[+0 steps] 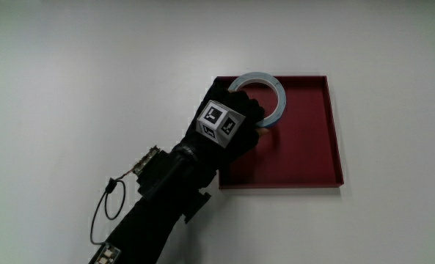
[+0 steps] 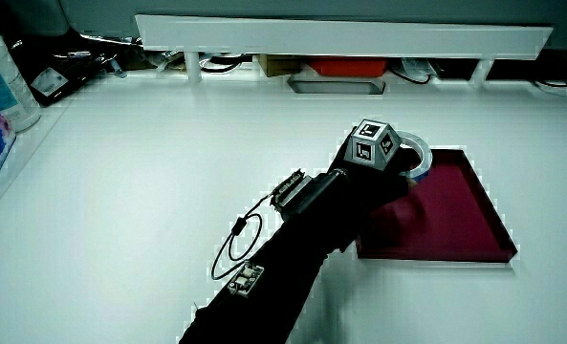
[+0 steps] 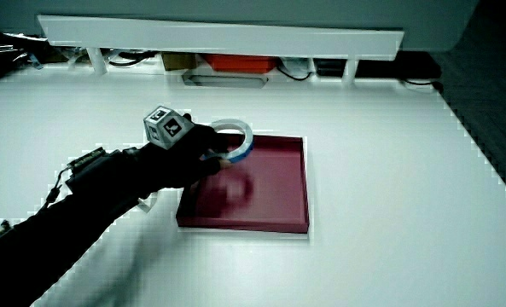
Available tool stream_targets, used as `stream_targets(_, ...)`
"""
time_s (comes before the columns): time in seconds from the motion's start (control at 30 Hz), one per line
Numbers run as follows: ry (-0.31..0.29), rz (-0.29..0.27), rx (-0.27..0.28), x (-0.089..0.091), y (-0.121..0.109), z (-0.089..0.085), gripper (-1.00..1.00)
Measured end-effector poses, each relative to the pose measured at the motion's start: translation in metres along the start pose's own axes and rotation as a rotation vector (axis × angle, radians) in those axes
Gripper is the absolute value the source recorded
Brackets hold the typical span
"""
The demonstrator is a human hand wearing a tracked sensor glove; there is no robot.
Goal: Place blue tape
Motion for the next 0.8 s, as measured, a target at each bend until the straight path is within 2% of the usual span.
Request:
stream_targets(0.2, -0.018, 0.018, -0.047, -0.003, 0.009, -0.027, 0.00)
stream_targets(0.3, -0.024, 0.047, -0.073, -0.006, 0.011, -0.036, 0.00)
stream_targets(0.37, -0.009, 0.049, -0.095, -0.007, 0.012, -0.044, 0.00)
stream_targets(0.47, -0.004, 0.049, -0.111, -0.010, 0.013, -0.051, 0.00)
stream_targets(0.5, 0.009, 0.046, -0.119, -0.007, 0.014, -0.047, 0.00)
stream_targets(0.63, 0.017, 0.074, -0.180, -0.008, 0.018, -0.055, 0.00)
stream_targets(0.8, 0.026, 0.083, -0.202, -0.007, 0.021, -0.057, 0.00)
